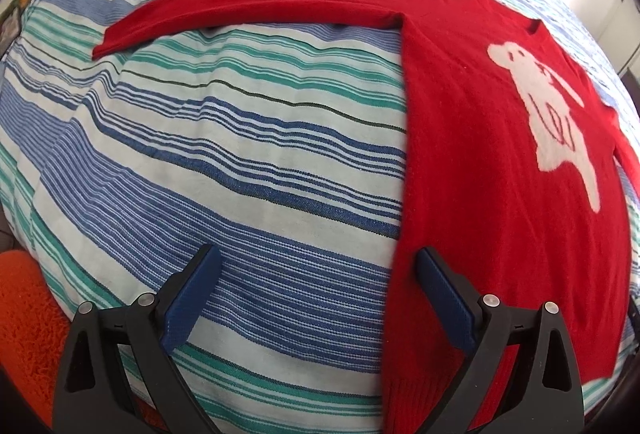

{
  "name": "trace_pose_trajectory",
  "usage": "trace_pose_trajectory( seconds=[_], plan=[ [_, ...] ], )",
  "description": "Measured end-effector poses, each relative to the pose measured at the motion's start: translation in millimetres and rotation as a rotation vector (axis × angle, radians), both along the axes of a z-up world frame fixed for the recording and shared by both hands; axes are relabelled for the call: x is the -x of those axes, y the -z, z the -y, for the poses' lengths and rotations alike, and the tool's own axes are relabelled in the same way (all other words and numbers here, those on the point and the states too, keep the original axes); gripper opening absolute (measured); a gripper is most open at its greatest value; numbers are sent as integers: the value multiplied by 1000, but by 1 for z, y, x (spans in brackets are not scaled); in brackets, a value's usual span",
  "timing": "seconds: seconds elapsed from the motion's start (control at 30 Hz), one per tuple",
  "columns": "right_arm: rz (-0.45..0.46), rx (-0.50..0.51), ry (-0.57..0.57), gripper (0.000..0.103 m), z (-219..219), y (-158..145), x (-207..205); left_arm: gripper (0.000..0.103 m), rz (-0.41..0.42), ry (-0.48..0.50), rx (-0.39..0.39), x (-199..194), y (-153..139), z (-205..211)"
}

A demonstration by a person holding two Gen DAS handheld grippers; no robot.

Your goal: Fold small clothes

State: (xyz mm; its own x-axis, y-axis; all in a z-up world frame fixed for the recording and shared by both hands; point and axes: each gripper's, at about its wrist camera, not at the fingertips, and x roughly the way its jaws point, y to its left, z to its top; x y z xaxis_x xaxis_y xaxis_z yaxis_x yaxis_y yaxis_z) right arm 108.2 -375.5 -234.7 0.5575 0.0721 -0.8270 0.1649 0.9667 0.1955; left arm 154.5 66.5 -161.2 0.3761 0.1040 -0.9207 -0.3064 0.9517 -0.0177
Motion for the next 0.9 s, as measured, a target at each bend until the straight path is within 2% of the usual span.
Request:
trace_pose_trajectory(
  seconds=[0.37,0.53,0.63,0.9],
  plan=[
    [3,11,2,103,-2,1,0,98,-1,-1,-3,0,0,1],
    [3,14,3,103,-2,1,0,98,52,-25,32,4,-10,-5],
    [3,15,3,103,-2,1,0,98,28,-38,39,3,-5,-9],
    [6,22,5,103,-3,1,0,98,24,-15,-1,1,-3,-2]
  ],
)
